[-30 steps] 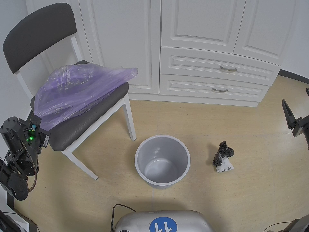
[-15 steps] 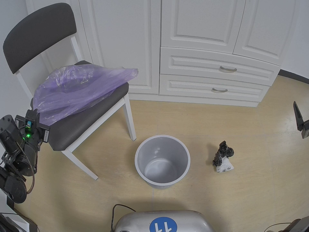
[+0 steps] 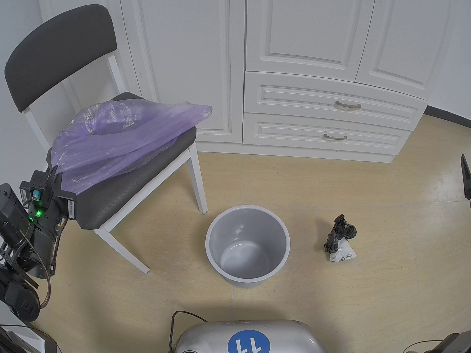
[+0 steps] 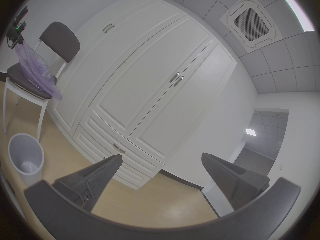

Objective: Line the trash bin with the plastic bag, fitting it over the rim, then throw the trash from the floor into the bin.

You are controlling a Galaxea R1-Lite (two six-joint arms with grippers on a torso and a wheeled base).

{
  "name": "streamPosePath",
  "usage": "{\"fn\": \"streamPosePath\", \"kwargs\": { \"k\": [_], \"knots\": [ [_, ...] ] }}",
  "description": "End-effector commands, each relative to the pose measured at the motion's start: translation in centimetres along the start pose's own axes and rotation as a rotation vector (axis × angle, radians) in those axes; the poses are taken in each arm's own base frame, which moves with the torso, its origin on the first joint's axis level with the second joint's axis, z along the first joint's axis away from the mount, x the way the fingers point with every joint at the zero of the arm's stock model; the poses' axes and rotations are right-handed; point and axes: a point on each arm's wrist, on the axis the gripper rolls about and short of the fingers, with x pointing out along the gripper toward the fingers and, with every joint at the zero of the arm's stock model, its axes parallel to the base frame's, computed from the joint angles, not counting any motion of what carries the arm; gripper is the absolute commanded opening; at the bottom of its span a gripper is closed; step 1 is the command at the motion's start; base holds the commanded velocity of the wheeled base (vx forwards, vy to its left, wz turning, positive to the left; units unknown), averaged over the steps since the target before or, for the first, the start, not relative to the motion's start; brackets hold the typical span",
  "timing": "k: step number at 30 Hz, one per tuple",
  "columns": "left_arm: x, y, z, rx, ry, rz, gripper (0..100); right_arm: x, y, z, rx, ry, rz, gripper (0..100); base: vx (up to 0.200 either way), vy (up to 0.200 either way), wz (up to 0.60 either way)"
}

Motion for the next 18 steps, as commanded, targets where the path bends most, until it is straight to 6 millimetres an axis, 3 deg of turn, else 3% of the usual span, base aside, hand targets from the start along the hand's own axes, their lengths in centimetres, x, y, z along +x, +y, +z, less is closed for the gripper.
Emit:
{"fn": "streamPosePath", "kwargs": {
  "k": [1, 8, 14, 18],
  "knots": [
    [-0.6, -0.3, -0.6, -0.002, 0.013, -0.020, 0, -0.7, -0.6, 0.6, 0.010, -0.038, -0.018, 100, 0.000, 0.000, 0.00],
    [-0.5, -0.4, 0.4, -0.045, -0.029, -0.018, 0, -1.1, 0.2, 1.1, 0.097, -0.068, 0.097, 100, 0.000, 0.000, 0.00],
    [-0.9, 0.2, 1.2, -0.137, -0.065, -0.009, 0, -0.1, 1.8, 1.7, 0.256, -0.038, 0.229, 100, 0.000, 0.000, 0.00],
    [-0.9, 0.1, 1.2, -0.210, -0.068, -0.018, 0, 1.8, 3.9, 1.7, 0.433, 0.053, 0.303, 100, 0.000, 0.000, 0.00]
  ]
}}
